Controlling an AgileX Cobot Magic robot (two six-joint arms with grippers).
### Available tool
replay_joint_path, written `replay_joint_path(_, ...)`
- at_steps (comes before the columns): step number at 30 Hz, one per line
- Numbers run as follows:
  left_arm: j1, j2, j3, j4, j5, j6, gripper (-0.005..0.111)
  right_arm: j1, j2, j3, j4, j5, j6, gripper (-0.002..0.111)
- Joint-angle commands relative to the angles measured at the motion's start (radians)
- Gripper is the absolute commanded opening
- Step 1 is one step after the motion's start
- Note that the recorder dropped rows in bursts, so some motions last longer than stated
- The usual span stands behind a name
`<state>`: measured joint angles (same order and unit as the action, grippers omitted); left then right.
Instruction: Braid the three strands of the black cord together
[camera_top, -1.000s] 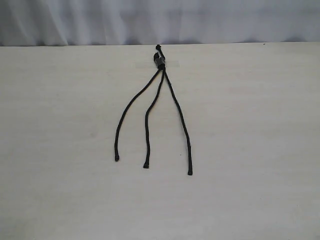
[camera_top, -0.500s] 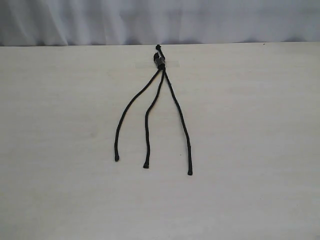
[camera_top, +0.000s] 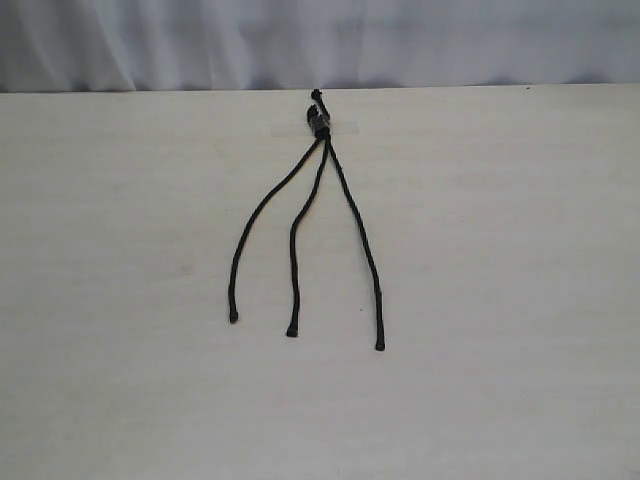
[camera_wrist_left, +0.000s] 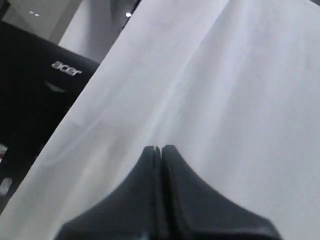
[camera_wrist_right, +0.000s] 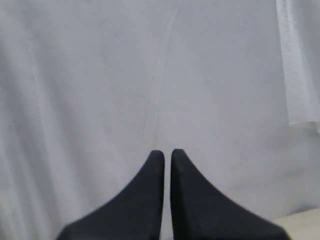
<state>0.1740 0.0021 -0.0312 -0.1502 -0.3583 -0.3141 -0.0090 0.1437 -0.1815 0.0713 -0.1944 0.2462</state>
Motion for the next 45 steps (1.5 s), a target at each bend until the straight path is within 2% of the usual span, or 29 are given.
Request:
replay_joint_path(1, -0.001, 0.091, -0.152, 0.327, 0.019, -0.180, 0.000, 0.016, 0.325, -0.127, -0.229, 0.056, 0.159, 0.005)
replay_joint_path(2, -0.001, 0.135, -0.189, 0.386, 0.042, -0.233, 0.000, 0.037, 0.424, -0.168, -0.288, 0.072, 0.201, 0.005)
replay_joint_path(5, -0.001, 0.345, -0.332, 0.734, 0.061, -0.427, 0.000, 0.141, 0.705, -0.296, -0.413, 0.095, 0.240, 0.005)
replay_joint_path(6, -0.001, 0.499, -0.431, 0.988, 0.052, -0.615, 0.000, 0.221, 0.867, -0.416, -0.430, 0.194, 0.238, 0.005)
replay_joint_path(9, -0.001, 0.701, -0.541, 1.305, -0.077, -0.817, 0.000, 0.329, 1.077, -0.602, -0.477, 0.348, 0.203, 0.005)
replay_joint_path(11, -0.001, 0.822, -0.593, 1.385, -0.092, -0.842, 0.000, 0.382, 1.194, -0.735, -0.508, 0.467, 0.203, 0.005)
replay_joint_path(17, -0.001, 1.113, -0.687, 1.411, 0.112, -0.759, 0.000, 0.425, 1.426, -0.972, -0.476, 0.695, 0.085, 0.004)
replay_joint_path(20, -0.021, 1.220, -0.720, 1.527, 0.146, -0.884, 0.000, 0.416, 1.511, -1.022, -0.408, 0.771, 0.003, 0.004)
replay_joint_path(23, -0.112, 1.311, -0.770, 1.818, 0.135, -1.152, 0.000, 0.406, 1.581, -1.050, -0.297, 0.773, -0.116, 0.004)
replay_joint_path(24, -0.201, 1.360, -0.811, 1.895, 0.124, -1.263, 0.000, 0.404, 1.615, -1.068, -0.201, 0.771, -0.223, 0.004)
replay_joint_path(25, -0.239, 1.380, -0.822, 1.895, 0.121, -1.235, 0.000, 0.404, 1.626, -1.073, -0.166, 0.774, -0.267, 0.004)
replay_joint_path(26, -0.355, 1.402, -0.840, 1.895, 0.248, -1.166, 0.000, 0.404, 1.641, -1.080, -0.134, 0.772, -0.299, 0.004)
replay_joint_path(27, -0.408, 1.406, -0.851, 1.895, 0.366, -1.141, 0.000, 0.404, 1.644, -1.080, -0.134, 0.769, -0.298, 0.004)
replay_joint_path(28, -0.537, 1.418, -0.882, 1.895, 0.745, -1.072, 0.000, 0.404, 1.644, -1.080, -0.134, 0.763, -0.298, 0.004)
replay_joint_path(29, -0.587, 1.425, -0.900, 1.895, 0.933, -1.068, 0.000, 0.404, 1.644, -1.080, -0.134, 0.763, -0.298, 0.004)
replay_joint_path(30, -0.629, 1.434, -0.977, 1.696, 1.127, -0.960, 0.000, 0.404, 1.644, -1.080, -0.134, 0.763, -0.298, 0.004)
replay_joint_path(31, -0.607, 1.438, -1.063, 1.316, 1.107, -0.599, 0.000, 0.404, 1.644, -1.080, -0.134, 0.767, -0.298, 0.004)
replay_joint_path(32, -0.569, 1.449, -1.100, 0.985, 1.071, -0.311, 0.000, 0.404, 1.644, -1.080, -0.134, 0.767, -0.298, 0.004)
replay_joint_path(33, -0.511, 1.470, -1.133, 0.546, 1.036, 0.050, 0.000, 0.404, 1.644, -1.080, -0.134, 0.771, -0.298, 0.004)
replay_joint_path(35, -0.448, 1.524, -1.136, 0.124, 1.002, 0.426, 0.000, 0.404, 1.646, -1.080, -0.134, 0.793, -0.298, 0.004)
replay_joint_path(37, -0.458, 1.598, -1.136, -0.020, 1.000, 0.525, 0.000, 0.402, 1.659, -1.080, -0.134, 0.787, -0.298, 0.004)
replay_joint_path(41, -0.522, 1.722, -1.136, -0.025, 0.937, 0.525, 0.000, 0.360, 1.717, -1.093, -0.081, 0.761, -0.285, 0.004)
replay_joint_path(45, -0.541, 1.797, -1.140, -0.002, 0.886, 0.525, 0.000, 0.346, 1.744, -1.130, -0.029, 0.822, -0.295, 0.004)
